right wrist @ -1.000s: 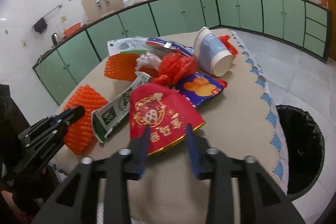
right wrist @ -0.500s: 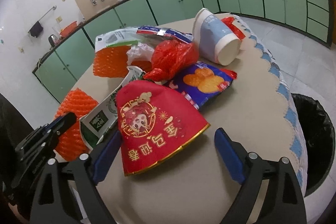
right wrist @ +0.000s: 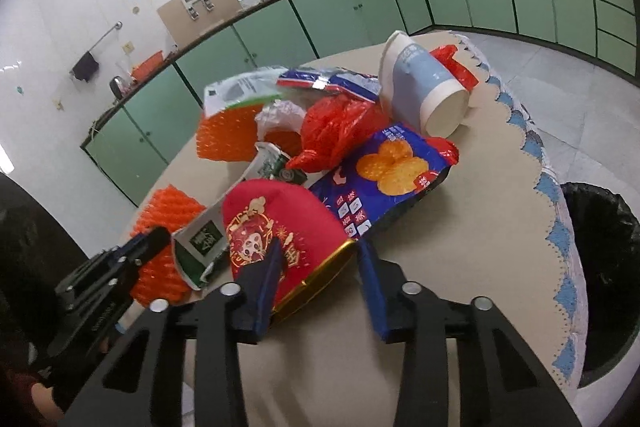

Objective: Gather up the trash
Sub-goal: 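Grasp the red paper bag with the right tool while the left tool holds the orange net, then carry both items to the black bin and open both tools to drop them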

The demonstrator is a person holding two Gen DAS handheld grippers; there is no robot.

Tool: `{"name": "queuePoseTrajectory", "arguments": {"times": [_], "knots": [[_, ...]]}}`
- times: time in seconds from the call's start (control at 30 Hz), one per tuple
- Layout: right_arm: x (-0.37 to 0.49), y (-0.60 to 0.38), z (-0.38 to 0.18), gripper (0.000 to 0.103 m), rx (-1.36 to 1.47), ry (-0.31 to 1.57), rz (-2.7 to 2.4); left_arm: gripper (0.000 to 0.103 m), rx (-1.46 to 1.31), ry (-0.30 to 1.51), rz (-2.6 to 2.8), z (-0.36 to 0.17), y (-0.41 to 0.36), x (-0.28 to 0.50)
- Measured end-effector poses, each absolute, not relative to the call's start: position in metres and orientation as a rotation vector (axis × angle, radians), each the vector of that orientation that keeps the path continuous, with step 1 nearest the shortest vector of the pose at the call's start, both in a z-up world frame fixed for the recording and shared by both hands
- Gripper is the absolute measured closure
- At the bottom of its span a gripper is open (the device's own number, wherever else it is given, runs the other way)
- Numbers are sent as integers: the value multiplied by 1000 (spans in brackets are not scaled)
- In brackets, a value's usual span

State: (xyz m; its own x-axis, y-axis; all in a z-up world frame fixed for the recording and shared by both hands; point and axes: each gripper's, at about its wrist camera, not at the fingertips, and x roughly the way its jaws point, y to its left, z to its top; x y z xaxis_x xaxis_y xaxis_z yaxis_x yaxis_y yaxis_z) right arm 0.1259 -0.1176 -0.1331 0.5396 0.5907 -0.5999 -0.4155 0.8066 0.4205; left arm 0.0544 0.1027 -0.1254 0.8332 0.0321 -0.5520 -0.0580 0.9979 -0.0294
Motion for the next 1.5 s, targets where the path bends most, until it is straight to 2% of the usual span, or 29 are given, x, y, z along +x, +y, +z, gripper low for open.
{"name": "queuePoseTrajectory", "arguments": {"times": [0.13,0.47,0.6,0.97,1.5], "knots": [[118,-118,-124,74,264,789,654,94,-39,586,51,-127,101,54],[120,-109,-133,74,302,835,716,94,-35,588,47,-126,97,54],[111,-107,-120,82,250,779,742,94,-40,583,53,-124,98,52],[92,-117,-69,84,189,624,726,94,-51,459,61,-78,99,36],[89,-221,-21,85,172,484,460,94,-25,414,-250,-49,-9,71]]}}
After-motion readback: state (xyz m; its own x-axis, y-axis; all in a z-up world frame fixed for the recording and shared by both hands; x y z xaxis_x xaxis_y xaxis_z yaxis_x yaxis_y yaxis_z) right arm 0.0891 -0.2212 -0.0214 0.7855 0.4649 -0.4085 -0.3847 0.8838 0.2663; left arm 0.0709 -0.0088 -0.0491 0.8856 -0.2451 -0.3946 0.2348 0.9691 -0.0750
